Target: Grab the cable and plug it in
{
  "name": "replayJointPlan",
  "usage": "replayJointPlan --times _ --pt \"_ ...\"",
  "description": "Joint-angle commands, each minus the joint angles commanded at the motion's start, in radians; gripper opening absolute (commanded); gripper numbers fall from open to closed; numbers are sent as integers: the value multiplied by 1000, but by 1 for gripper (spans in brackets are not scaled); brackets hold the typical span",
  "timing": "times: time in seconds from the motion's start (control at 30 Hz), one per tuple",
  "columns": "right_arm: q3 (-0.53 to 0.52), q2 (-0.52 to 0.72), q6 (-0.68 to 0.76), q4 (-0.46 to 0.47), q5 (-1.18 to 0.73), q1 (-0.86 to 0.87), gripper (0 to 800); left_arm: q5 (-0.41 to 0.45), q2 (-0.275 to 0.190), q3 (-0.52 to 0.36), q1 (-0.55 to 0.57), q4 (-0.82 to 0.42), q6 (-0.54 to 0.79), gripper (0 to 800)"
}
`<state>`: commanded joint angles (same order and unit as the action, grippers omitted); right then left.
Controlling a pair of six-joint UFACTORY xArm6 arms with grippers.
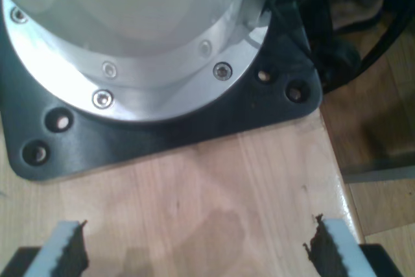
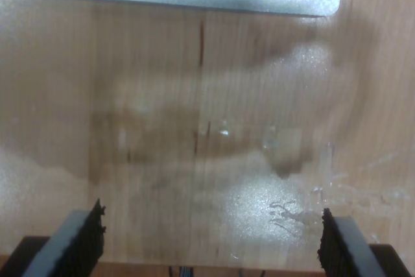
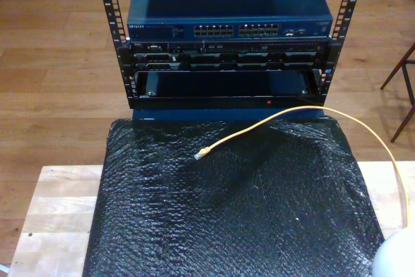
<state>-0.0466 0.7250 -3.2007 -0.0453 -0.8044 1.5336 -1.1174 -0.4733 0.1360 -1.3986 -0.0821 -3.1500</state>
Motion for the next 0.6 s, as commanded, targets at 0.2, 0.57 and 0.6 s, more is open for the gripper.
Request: replayJointPlan --times 0.2,0.57,0.6 --pt "11 2 6 0 -14 2 800 -5 2 2 0 0 -2 800" --pt "236 29 72 2 -362 0 800 -153 -20 89 0 -3 -6 800" --pt "258 31 78 2 -390 -2 800 -178 -20 106 0 -3 -8 800"
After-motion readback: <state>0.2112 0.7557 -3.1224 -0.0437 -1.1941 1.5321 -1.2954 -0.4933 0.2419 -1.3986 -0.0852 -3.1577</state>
